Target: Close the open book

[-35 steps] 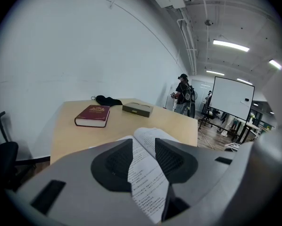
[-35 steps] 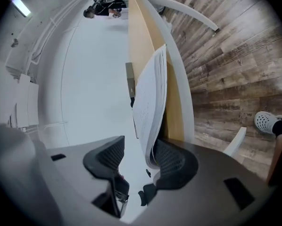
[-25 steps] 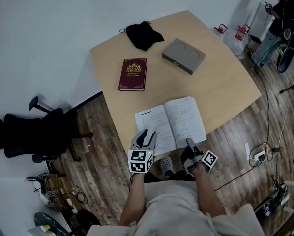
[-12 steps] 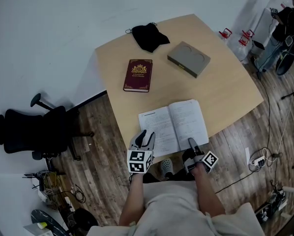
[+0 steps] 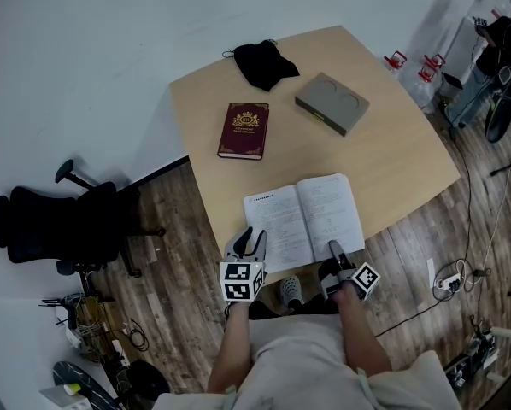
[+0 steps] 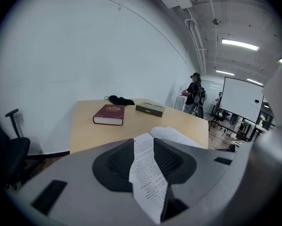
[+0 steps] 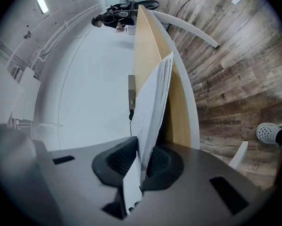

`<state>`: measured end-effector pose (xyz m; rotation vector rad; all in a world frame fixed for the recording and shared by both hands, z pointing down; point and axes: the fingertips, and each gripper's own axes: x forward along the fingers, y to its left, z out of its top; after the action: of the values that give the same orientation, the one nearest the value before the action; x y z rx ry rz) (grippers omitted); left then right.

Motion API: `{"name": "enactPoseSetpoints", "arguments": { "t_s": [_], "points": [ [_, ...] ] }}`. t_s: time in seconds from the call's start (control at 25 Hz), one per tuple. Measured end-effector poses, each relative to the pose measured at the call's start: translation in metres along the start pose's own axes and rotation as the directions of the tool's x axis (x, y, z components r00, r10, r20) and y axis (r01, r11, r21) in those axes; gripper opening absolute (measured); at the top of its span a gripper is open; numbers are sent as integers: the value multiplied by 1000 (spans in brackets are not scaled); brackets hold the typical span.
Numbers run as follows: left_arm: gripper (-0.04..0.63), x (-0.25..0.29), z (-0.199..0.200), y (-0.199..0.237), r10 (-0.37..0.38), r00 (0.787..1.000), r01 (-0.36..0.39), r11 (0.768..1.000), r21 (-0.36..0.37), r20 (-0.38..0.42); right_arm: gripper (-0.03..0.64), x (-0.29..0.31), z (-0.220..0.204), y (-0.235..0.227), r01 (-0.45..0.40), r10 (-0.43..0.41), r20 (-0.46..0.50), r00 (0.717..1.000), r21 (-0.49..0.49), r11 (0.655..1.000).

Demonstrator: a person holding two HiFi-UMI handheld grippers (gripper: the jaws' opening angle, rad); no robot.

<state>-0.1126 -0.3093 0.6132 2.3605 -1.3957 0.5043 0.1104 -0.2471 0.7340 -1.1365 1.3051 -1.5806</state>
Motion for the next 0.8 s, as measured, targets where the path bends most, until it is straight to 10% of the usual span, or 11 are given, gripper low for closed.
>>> {"name": "enactPoseSetpoints", "arguments": {
  "t_s": [0.8],
  "points": [
    [21, -18, 2, 24, 75, 996, -72, 996, -48, 51, 49, 0, -1, 0, 30, -30, 5, 1000, 9, 1000]
  ]
}}
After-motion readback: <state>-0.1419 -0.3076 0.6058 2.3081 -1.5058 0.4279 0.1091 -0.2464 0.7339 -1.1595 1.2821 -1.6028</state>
